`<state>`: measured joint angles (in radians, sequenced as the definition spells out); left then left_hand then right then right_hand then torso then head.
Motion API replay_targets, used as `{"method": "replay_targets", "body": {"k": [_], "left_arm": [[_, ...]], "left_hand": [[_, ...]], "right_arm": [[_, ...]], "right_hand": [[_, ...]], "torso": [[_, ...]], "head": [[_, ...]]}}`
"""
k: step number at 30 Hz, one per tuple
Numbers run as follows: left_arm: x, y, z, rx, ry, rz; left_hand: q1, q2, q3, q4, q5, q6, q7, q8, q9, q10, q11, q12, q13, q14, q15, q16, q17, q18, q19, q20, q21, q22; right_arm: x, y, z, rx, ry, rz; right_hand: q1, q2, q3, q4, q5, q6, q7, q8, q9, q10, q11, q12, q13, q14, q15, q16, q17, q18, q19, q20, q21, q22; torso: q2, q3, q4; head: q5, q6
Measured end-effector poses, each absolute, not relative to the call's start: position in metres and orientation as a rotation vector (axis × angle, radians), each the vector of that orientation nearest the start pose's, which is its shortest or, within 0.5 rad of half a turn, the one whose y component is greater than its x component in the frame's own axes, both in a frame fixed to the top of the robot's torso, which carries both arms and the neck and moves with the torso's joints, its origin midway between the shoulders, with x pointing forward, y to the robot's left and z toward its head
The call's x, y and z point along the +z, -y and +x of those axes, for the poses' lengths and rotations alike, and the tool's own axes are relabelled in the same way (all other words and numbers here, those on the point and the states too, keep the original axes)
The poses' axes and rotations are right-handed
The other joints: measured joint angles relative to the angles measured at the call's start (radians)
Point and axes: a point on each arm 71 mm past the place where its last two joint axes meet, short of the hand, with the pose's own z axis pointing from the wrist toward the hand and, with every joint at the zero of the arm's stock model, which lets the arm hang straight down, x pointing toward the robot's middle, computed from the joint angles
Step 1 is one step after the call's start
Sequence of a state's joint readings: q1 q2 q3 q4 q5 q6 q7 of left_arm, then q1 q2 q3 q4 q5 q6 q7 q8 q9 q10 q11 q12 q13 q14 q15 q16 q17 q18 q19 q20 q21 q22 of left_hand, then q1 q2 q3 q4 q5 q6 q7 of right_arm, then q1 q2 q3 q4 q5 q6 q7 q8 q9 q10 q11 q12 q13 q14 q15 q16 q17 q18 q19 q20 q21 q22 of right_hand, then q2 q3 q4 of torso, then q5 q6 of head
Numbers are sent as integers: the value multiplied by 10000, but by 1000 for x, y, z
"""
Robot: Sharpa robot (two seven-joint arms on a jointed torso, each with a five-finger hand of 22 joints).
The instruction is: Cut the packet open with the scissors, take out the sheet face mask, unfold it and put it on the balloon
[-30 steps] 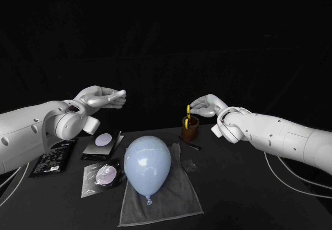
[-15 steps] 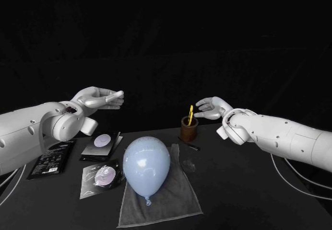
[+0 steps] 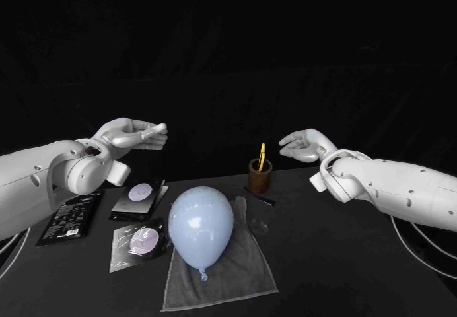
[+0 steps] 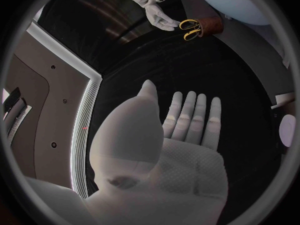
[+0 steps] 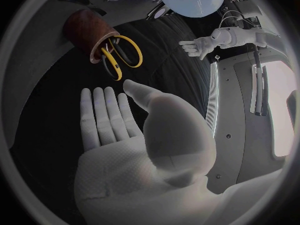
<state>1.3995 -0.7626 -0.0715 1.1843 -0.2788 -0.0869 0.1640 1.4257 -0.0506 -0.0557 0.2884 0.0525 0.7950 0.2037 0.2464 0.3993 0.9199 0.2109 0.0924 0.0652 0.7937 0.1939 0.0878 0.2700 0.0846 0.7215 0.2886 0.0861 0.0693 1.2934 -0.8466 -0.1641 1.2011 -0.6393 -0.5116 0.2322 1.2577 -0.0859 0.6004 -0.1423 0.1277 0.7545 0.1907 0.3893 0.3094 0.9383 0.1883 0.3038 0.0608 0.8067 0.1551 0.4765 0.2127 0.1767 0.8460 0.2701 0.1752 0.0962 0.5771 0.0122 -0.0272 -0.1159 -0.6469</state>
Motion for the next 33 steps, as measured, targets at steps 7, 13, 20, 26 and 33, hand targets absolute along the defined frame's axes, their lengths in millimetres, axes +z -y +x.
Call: {"method": "replay_targets", "body": {"k": [7,13,20,26,33], "left_arm": [[-110,-267,559,-13339,-15421,-8063],[-123,-265,543,-13881,-15233,-8268],[-155,-260,521,-14382,-15342,-8818],[-174,-260,508,-14650,-15306,-9247],[-178,-258,500,-14919,-15117,-9393]], "left_hand": [[433,368,-284,-27,0,464,42,86,-116,709,-316,64,5,1334,-401,671,170,908,1878,-92,764,224],[859,581,-543,-22,0,647,-140,86,-248,1381,-561,172,64,2476,-769,1317,680,943,2998,-532,1310,373],[1161,658,-686,-25,0,752,-177,26,-324,1886,-717,231,123,2892,-971,1709,1076,943,3403,-741,1506,424],[1253,750,-894,-12,0,840,-196,-52,-392,2100,-822,236,145,3072,-1080,2196,1516,939,3635,-902,1695,503],[1274,771,-946,-13,0,875,-231,-90,-406,2135,-787,236,156,3073,-1080,2268,1626,936,3670,-937,1695,515]], "right_arm": [[-170,338,515,8186,-14028,5889],[-172,343,502,8286,-14420,5840],[-201,333,485,8089,-15890,5519],[-228,317,474,7447,-17117,5091],[-244,294,475,6464,-17860,4443]], "right_hand": [[33,51,-268,170,-158,1144,-14,-260,-296,2391,-703,-416,58,2844,-857,0,227,8,1723,-893,1368,695],[23,40,-842,270,-197,1483,-283,-629,-494,3816,-1136,-473,303,4557,-1366,367,703,5,2550,-1382,2524,1382],[-316,-298,-1499,680,234,1774,-574,-687,-524,4590,-1494,1350,2219,5871,-1858,2514,2484,-2,3425,-1882,3870,2229],[-352,-339,-1753,1087,581,1761,-679,-568,-271,4519,-1552,7106,8613,6472,-1883,7510,8211,-8,3545,-2001,5428,3441],[-442,-467,-1902,1433,568,1413,-581,-526,-92,5198,-1471,10246,12192,6589,-1898,9579,10858,-227,4091,-1975,7988,6393]], "torso": [[2,0,-1],[-2,-10,-2],[-4,-18,4],[-6,-18,4],[-3,-11,11]], "head": [[-65,-98],[-222,-261],[-288,-688],[-173,-1080],[93,-1508]]}}
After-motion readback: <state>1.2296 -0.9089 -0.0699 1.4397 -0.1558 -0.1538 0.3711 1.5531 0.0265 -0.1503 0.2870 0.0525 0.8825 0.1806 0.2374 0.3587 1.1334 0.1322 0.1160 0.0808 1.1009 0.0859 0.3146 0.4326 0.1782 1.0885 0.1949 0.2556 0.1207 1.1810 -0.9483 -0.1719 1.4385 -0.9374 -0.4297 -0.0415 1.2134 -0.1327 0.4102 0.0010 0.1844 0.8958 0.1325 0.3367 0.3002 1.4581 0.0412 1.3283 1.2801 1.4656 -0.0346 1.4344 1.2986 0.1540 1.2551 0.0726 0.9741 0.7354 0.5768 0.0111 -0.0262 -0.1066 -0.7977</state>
